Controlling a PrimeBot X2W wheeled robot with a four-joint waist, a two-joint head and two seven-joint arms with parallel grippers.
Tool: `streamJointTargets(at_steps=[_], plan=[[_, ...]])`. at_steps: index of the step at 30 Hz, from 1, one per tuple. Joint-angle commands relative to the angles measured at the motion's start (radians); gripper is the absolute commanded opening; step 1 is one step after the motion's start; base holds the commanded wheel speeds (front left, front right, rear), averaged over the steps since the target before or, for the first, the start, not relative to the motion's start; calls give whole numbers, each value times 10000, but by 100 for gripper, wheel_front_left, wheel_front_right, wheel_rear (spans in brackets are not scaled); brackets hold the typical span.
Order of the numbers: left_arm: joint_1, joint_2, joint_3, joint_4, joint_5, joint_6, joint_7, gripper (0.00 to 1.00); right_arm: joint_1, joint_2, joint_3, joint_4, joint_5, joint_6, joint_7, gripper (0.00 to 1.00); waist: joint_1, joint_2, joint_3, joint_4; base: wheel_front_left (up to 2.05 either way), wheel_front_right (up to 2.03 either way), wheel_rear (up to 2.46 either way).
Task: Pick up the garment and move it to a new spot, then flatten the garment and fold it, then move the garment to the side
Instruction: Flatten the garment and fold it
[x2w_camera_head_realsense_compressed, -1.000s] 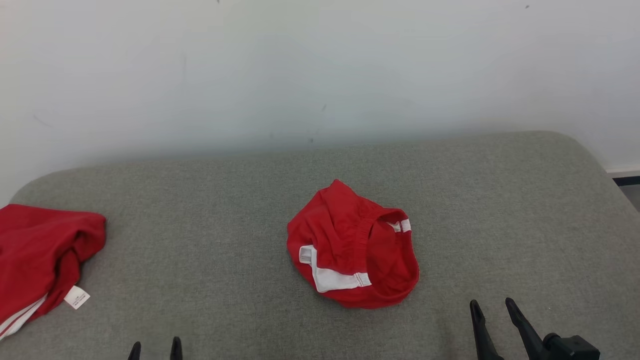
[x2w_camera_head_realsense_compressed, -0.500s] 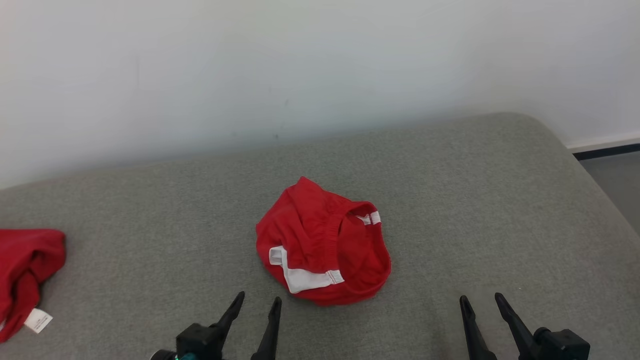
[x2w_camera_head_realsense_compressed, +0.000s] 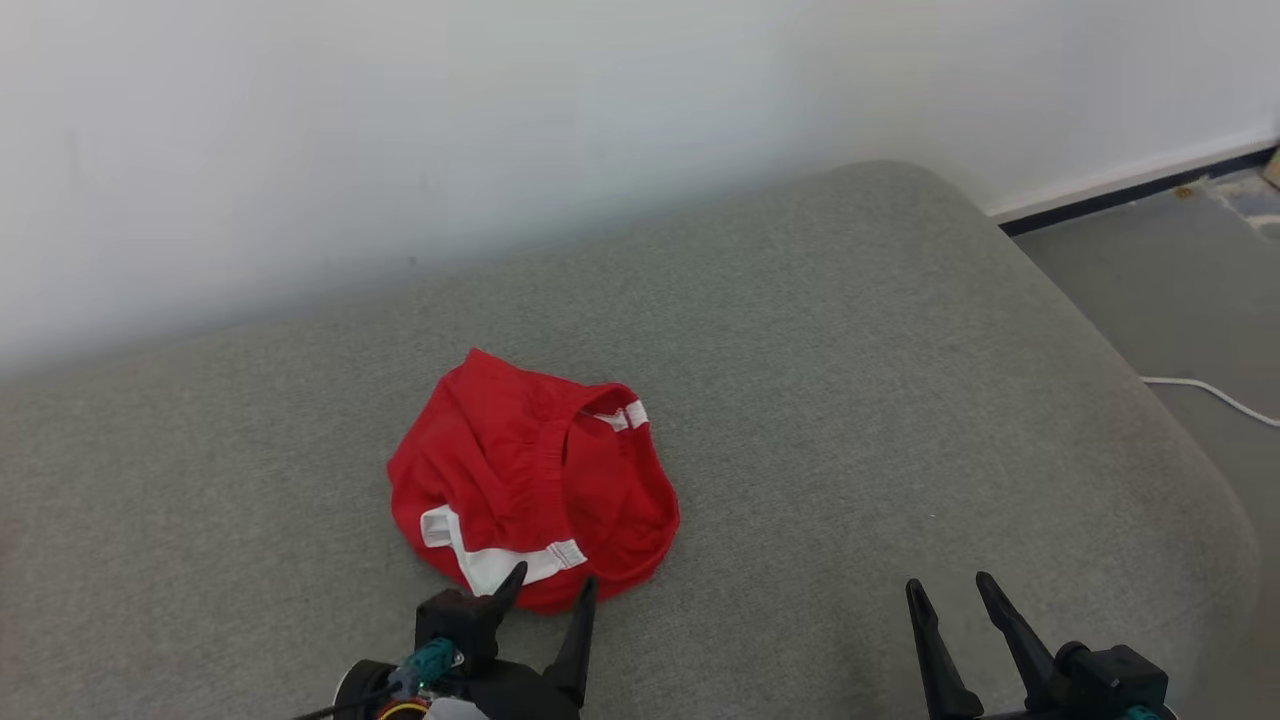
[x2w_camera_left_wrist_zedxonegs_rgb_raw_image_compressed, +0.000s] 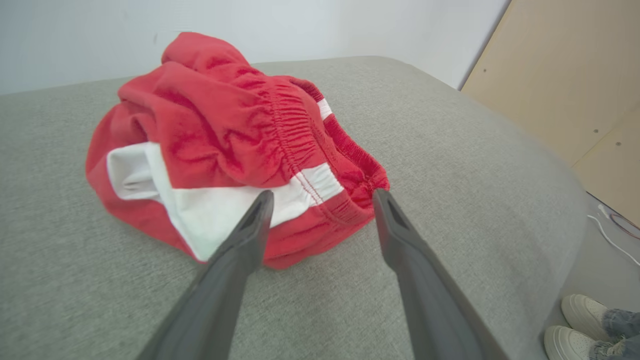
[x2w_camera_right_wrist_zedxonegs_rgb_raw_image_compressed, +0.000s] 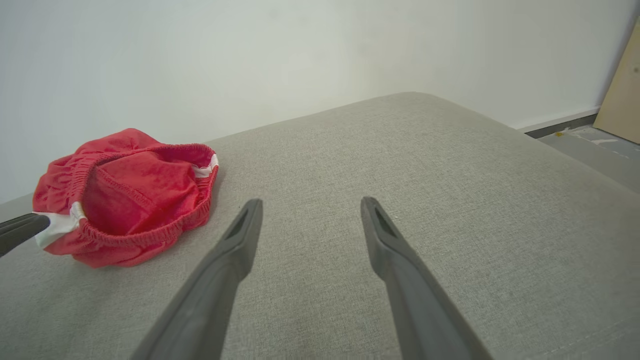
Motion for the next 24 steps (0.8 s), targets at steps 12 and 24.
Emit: streamJointTargets(at_steps=[12,24], plan=[[-1115,-29,190,1389,-599,1730,96,100,-256,83,120,108,111,30,-185,100,0,-1,539,-807,0,0,0],[-1665,17,369,1889,-735,1773,-668,0,-345,169,76,264,94,30,-279,100,0,-1,525,-545,0,0,0]])
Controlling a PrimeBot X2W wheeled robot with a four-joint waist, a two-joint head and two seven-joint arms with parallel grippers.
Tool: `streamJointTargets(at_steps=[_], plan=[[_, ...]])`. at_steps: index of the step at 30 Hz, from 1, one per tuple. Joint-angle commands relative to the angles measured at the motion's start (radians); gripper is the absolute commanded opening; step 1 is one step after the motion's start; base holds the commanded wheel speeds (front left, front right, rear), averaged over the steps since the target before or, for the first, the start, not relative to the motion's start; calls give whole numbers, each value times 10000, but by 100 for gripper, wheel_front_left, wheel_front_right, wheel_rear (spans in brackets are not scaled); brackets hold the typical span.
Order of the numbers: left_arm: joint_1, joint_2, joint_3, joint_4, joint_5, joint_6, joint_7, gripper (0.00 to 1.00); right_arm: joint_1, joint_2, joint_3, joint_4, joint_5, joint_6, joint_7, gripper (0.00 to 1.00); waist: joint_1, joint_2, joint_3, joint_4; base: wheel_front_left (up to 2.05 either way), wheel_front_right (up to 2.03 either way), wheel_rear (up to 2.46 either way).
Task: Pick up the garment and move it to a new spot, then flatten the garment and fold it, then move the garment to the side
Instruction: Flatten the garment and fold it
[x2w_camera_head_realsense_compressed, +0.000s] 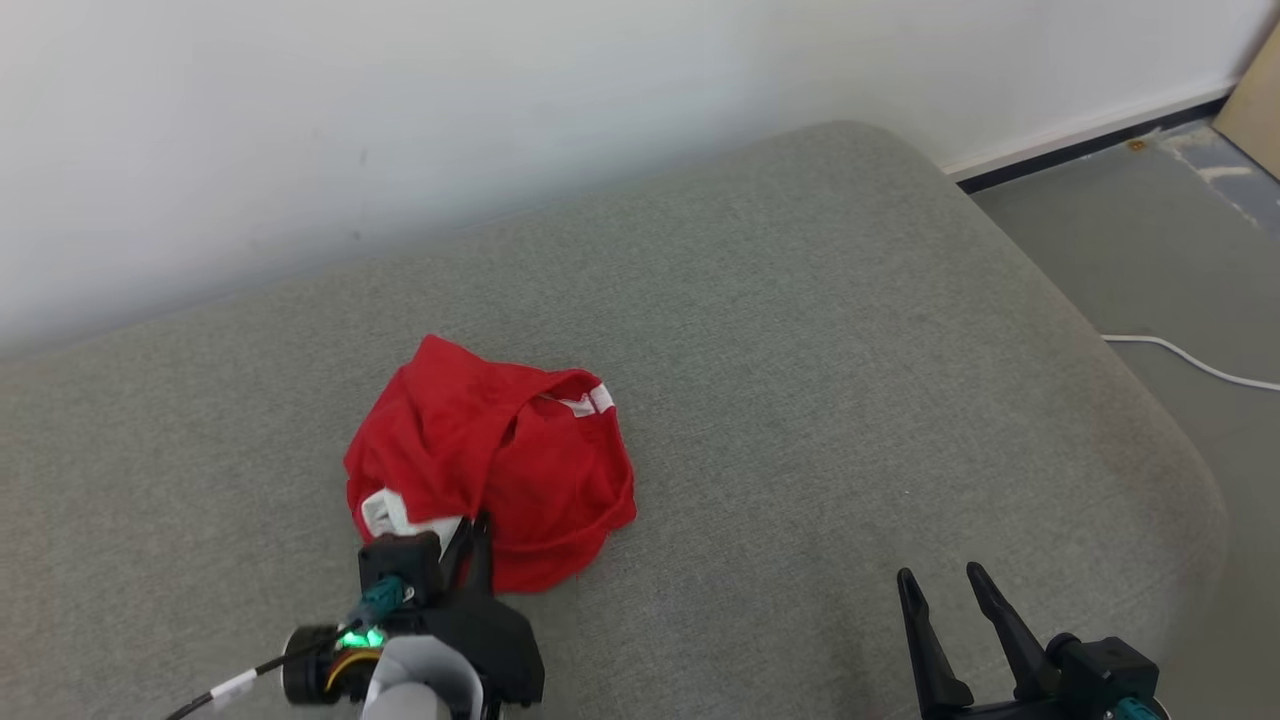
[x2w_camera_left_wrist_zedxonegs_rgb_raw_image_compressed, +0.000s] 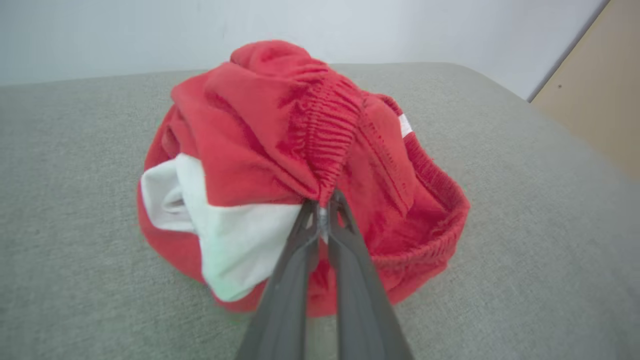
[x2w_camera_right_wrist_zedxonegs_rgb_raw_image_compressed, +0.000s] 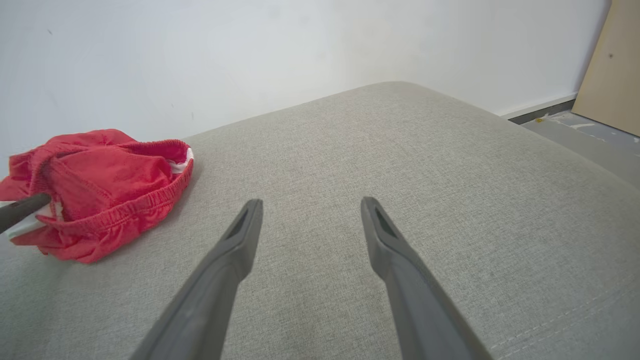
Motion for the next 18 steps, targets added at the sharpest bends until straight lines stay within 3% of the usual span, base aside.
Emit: streamJointTargets(at_steps=[1,6,18], plan=[[-246,19,-22,-134,-9,-83,-174,0,-79,9,-16,4,29,30,-69,100,-1,-1,-47,109,0,0,0],[-997,15,-214,-933,128,-306,-526,0,-16,12,-3,-12,-6,30,-51,100,-1,-1,-170,314,0,0,0],[-2306,1151,591,-3926,476,403,-286,0,180,-5,-201,-83,-6,30,3,100,-1,-1,-442,823,0,0,0]])
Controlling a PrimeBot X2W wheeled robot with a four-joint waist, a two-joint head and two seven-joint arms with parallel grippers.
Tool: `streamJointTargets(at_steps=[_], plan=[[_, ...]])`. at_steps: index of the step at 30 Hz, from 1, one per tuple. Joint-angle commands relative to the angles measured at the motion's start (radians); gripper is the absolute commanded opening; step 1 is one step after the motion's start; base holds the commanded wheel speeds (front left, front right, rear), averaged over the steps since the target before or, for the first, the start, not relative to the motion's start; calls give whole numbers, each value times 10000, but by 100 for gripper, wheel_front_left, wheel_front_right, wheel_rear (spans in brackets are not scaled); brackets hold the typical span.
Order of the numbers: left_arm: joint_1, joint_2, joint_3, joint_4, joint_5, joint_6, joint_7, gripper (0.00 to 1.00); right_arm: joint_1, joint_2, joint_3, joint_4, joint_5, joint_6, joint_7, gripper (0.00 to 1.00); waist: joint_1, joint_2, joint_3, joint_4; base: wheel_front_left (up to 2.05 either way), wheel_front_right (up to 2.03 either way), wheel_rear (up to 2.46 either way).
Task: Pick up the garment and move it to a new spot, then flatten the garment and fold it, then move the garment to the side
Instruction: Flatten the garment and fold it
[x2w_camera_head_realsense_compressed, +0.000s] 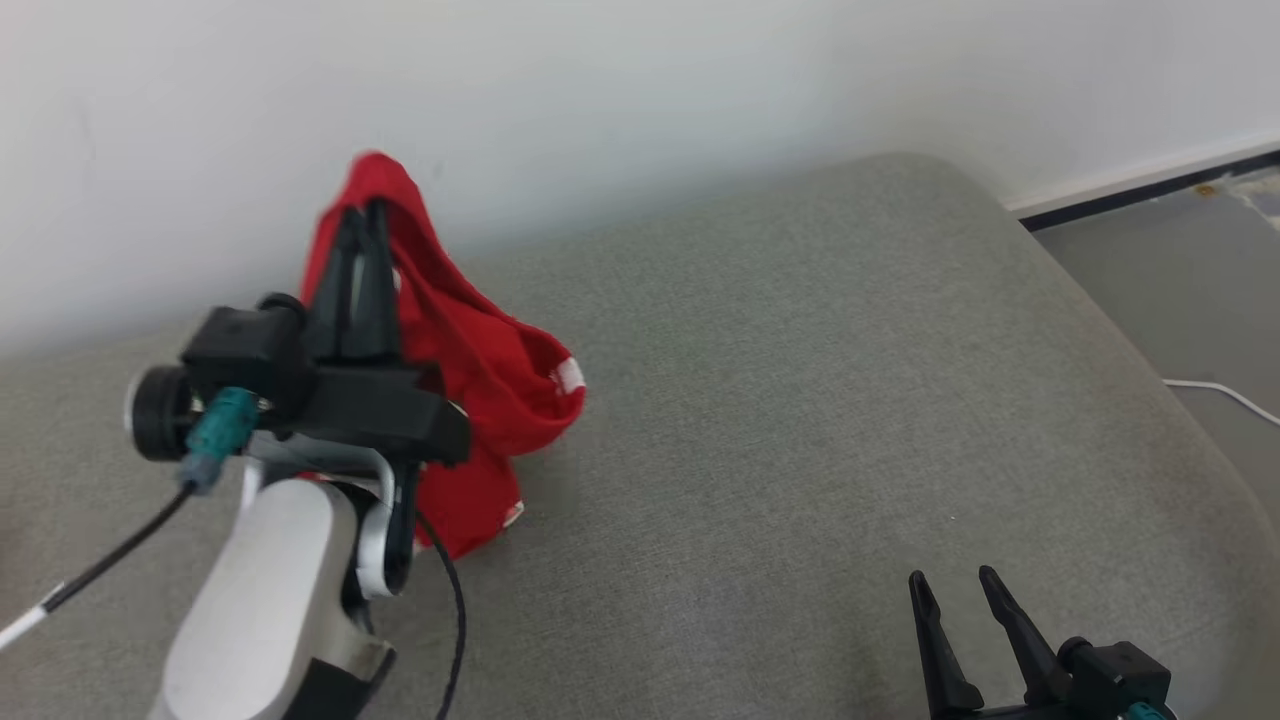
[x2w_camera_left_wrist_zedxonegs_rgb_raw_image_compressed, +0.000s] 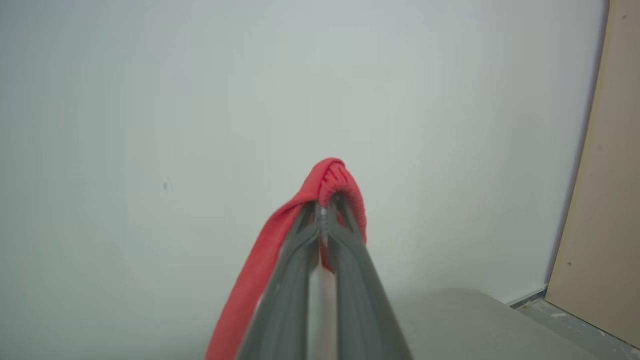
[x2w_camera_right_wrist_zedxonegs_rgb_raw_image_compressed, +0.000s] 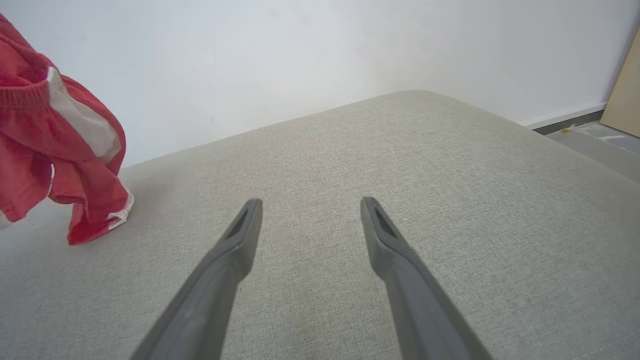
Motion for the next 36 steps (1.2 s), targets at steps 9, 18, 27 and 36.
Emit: streamJointTargets(at_steps=[9,18,27,36], plan=[[844,-506,-795,-261,-596,-399,845,0,-82,92,189,-3,69,30,39,100,-1,0,-100,256,0,0,0],[900,-1098,-1552,892,-2026,-1196,262,0,-115,15,261,46,93,31,14,100,-1,0,-67,219,0,0,0],[-1330,-1139,-2723,389,-3764,-1369,-770,0,-177,2,471,113,121,31,61,100,-1,0,-279,148,0,0,0],[-809,-1116,-2104,292,-5056,-764,-1071,0,-119,-50,500,136,240,31,1,100,-1,0,-134,186,0,0,0]])
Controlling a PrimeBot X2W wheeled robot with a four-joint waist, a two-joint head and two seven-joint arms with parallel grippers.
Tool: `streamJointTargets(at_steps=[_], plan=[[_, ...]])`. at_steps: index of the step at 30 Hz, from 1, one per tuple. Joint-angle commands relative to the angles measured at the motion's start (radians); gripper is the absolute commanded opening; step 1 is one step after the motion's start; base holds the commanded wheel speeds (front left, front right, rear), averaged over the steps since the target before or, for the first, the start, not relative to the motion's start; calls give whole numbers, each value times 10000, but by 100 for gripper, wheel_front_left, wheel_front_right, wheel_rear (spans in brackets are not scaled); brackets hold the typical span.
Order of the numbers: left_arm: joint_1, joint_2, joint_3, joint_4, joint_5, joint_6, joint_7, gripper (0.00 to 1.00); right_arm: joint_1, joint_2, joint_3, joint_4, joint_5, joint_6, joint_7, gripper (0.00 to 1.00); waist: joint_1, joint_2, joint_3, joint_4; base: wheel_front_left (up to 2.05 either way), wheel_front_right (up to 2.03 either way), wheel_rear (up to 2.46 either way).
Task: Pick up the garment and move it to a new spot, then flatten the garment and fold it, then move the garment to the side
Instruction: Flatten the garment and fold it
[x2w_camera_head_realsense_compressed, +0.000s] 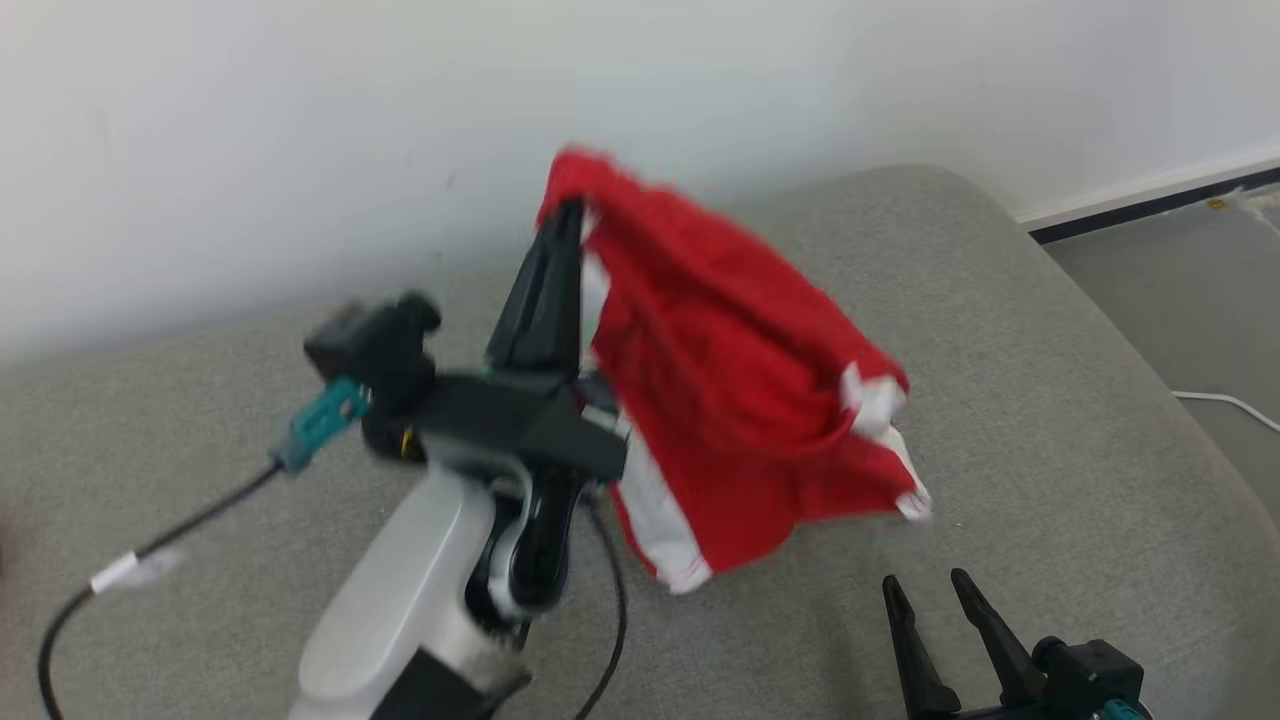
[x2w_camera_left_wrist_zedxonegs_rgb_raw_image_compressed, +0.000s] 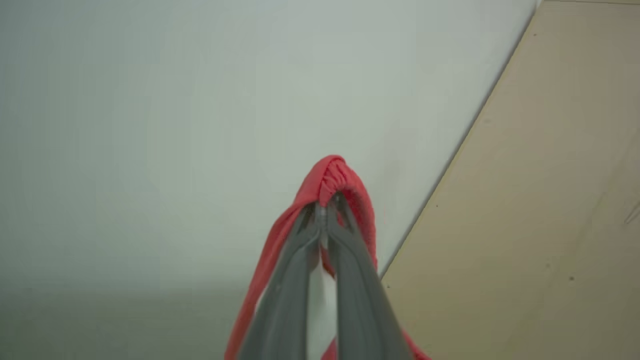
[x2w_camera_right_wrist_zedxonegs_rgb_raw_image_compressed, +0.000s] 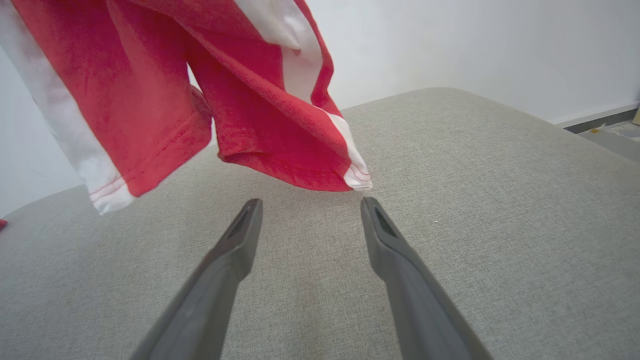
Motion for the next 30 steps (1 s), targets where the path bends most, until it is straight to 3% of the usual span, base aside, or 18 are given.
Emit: streamJointTargets(at_steps=[1,7,14,15,17,23,30], plan=[[525,19,109,213,-33,35,-28,0,18,-25,5,9,77,31,-39,100,0,0,81,87,0,0,0],[2495,140,1106,2072,389,-21,-33,0,29,-55,42,-31,61,31,-11,100,0,0,198,477,0,0,0],[2936,166,2373,3541,908,-158,-35,0,-78,-69,141,-92,55,31,76,100,0,0,230,954,0,0,0],[2922,156,2561,3597,1040,-156,-35,12,-107,-47,174,-97,56,31,86,100,0,0,230,979,0,0,0],[2891,135,2841,3769,1302,-150,-35,100,-141,-25,232,-110,72,31,101,100,0,0,235,1006,0,0,0],[3033,86,2565,4937,1438,-588,323,100,-59,-79,244,-73,142,31,82,100,0,0,175,976,0,0,0],[3569,129,1914,4970,1659,-1080,765,100,63,-73,105,-114,127,31,47,100,0,0,125,1000,0,0,0]])
